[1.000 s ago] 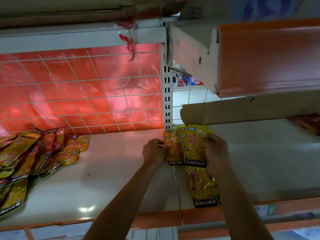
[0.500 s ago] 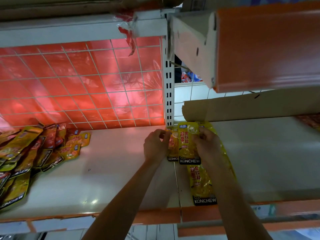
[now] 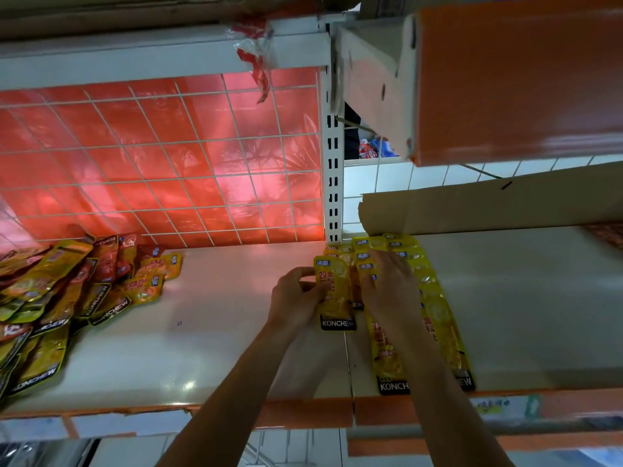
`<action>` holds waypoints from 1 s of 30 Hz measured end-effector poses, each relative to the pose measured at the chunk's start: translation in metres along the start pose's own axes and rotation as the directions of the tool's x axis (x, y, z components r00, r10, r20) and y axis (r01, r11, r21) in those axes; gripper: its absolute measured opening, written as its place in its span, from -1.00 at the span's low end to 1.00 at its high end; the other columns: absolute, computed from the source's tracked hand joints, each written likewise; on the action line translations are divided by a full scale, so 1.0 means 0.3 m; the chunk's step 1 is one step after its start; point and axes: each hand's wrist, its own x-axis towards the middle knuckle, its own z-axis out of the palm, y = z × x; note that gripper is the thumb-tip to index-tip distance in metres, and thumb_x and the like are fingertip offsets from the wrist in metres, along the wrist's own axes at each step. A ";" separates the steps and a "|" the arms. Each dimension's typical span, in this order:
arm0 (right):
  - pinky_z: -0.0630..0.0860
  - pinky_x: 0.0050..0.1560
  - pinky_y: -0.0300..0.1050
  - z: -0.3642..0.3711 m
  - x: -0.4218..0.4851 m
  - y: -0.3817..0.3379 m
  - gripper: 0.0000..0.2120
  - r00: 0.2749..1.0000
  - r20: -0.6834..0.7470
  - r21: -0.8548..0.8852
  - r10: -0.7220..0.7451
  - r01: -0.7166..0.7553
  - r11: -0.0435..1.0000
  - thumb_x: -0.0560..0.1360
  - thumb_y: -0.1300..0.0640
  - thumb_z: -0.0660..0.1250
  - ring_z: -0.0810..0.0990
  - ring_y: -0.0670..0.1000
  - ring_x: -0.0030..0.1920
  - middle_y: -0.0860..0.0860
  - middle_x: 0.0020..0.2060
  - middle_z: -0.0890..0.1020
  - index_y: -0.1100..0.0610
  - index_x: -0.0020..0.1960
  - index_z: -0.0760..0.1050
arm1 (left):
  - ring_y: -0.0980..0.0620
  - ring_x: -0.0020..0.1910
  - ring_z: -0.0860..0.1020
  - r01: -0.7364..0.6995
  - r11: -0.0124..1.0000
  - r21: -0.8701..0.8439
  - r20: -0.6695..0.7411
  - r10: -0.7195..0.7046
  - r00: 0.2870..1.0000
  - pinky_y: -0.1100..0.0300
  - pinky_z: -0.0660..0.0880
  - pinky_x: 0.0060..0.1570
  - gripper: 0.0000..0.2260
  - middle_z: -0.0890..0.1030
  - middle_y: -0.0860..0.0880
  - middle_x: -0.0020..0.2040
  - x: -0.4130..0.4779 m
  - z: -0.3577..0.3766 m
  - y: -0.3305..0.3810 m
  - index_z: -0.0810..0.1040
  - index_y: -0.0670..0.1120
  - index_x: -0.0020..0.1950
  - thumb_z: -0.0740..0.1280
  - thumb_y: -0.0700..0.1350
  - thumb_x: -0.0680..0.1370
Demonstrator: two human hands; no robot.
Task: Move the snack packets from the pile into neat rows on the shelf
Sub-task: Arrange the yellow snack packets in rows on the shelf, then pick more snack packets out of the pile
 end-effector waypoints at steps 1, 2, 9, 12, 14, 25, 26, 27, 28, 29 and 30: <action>0.33 0.28 0.02 0.004 -0.003 0.004 -0.63 1.000 0.016 -0.014 0.001 -0.001 1.000 0.52 0.23 0.28 0.42 0.16 0.29 0.15 0.22 0.54 0.22 0.32 0.45 | 0.08 -0.24 0.66 0.005 1.000 0.015 0.003 -0.005 1.000 0.13 0.61 -0.13 -0.76 0.69 0.01 -0.17 -0.003 0.006 -0.001 0.58 -0.04 0.14 0.45 -0.13 0.48; 0.31 0.29 0.02 0.007 -0.006 0.006 -0.63 0.999 0.032 -0.028 0.000 0.001 1.000 0.52 0.22 0.27 0.40 0.16 0.30 0.15 0.23 0.53 0.22 0.32 0.45 | 0.08 -0.23 0.67 0.006 0.999 0.031 0.006 -0.006 1.000 0.12 0.61 -0.12 -0.75 0.69 -0.01 -0.15 -0.003 0.012 0.000 0.58 -0.04 0.15 0.45 -0.12 0.48; 0.28 0.38 0.06 0.025 -0.024 0.032 -0.67 0.993 0.119 -0.100 0.010 0.002 0.995 0.54 0.14 0.25 0.37 0.11 0.35 0.10 0.25 0.51 0.17 0.29 0.43 | 0.09 -0.16 0.62 -0.061 0.959 0.275 -0.008 0.065 0.998 0.22 0.51 -0.08 -0.72 0.68 -0.01 -0.07 0.010 0.053 0.008 0.60 -0.04 0.17 0.42 0.00 0.50; 0.24 0.41 0.03 0.027 -0.024 0.039 -0.66 0.992 0.125 -0.113 0.012 0.002 0.994 0.55 0.13 0.25 0.34 0.10 0.38 0.09 0.28 0.49 0.16 0.31 0.41 | 0.03 -0.05 0.63 -0.062 0.923 0.380 -0.001 0.068 0.998 0.16 0.52 0.00 -0.67 0.68 -0.04 -0.01 0.016 0.055 0.003 0.58 -0.05 0.21 0.40 0.05 0.50; 0.21 0.43 0.02 0.029 -0.024 0.038 -0.66 0.992 0.127 -0.124 0.009 0.007 0.992 0.55 0.13 0.24 0.32 0.10 0.39 0.09 0.30 0.48 0.16 0.32 0.40 | 0.02 -0.01 0.62 -0.054 0.901 0.430 -0.003 0.061 0.998 0.17 0.49 0.01 -0.64 0.68 -0.03 0.02 0.016 0.054 -0.001 0.57 -0.05 0.23 0.39 0.08 0.51; 0.36 0.25 0.05 0.133 -0.043 -0.074 -0.79 0.988 0.090 -0.078 -0.123 0.130 0.988 0.51 0.23 0.27 0.47 0.18 0.23 0.16 0.10 0.58 0.24 0.14 0.50 | 0.05 0.10 0.58 -0.127 0.771 0.624 -0.033 0.188 0.982 0.21 0.43 0.11 -0.62 0.62 0.00 0.16 0.008 -0.005 -0.005 0.50 -0.02 0.32 0.27 0.13 0.58; 0.34 0.28 0.03 0.152 -0.046 -0.093 -0.75 0.985 0.104 -0.078 -0.137 0.145 0.986 0.51 0.23 0.27 0.45 0.17 0.26 0.16 0.14 0.57 0.23 0.18 0.50 | 0.05 0.11 0.57 -0.154 0.752 0.641 -0.035 0.229 0.973 0.21 0.43 0.13 -0.64 0.61 0.00 0.18 0.005 -0.025 -0.014 0.51 -0.02 0.31 0.26 0.11 0.58; 0.30 0.33 0.02 0.173 -0.049 -0.113 -0.70 0.980 0.125 -0.079 -0.153 0.163 0.983 0.52 0.23 0.26 0.41 0.16 0.30 0.14 0.20 0.55 0.22 0.24 0.48 | 0.04 0.13 0.56 -0.180 0.731 0.658 -0.036 0.269 0.962 0.20 0.43 0.16 -0.65 0.60 -0.01 0.20 0.001 -0.049 -0.025 0.51 -0.02 0.32 0.26 0.09 0.59; 0.25 0.38 0.01 0.194 -0.052 -0.136 -0.65 0.975 0.150 -0.080 -0.166 0.179 0.981 0.52 0.22 0.26 0.37 0.14 0.35 0.13 0.26 0.53 0.20 0.30 0.45 | 0.01 0.15 0.56 -0.202 0.711 0.673 -0.043 0.311 0.949 0.18 0.43 0.20 -0.66 0.60 -0.02 0.22 -0.003 -0.076 -0.038 0.52 -0.03 0.31 0.27 0.07 0.59; 0.22 0.42 0.02 0.215 -0.056 -0.161 -0.62 0.970 0.169 -0.081 -0.177 0.193 0.978 0.52 0.22 0.26 0.34 0.13 0.39 0.11 0.30 0.50 0.18 0.33 0.43 | -0.02 0.15 0.57 -0.225 0.695 0.683 -0.058 0.360 0.931 0.14 0.44 0.22 -0.68 0.61 -0.04 0.21 -0.006 -0.107 -0.051 0.55 -0.05 0.28 0.30 0.04 0.58; 0.20 0.44 0.03 0.237 -0.060 -0.191 -0.60 0.965 0.183 -0.078 -0.186 0.203 0.976 0.51 0.21 0.27 0.32 0.12 0.41 0.09 0.33 0.48 0.17 0.35 0.42 | -0.06 0.14 0.58 -0.240 0.678 0.694 -0.078 0.403 0.912 0.10 0.46 0.21 -0.70 0.62 -0.05 0.18 -0.008 -0.141 -0.065 0.59 -0.07 0.24 0.34 0.01 0.56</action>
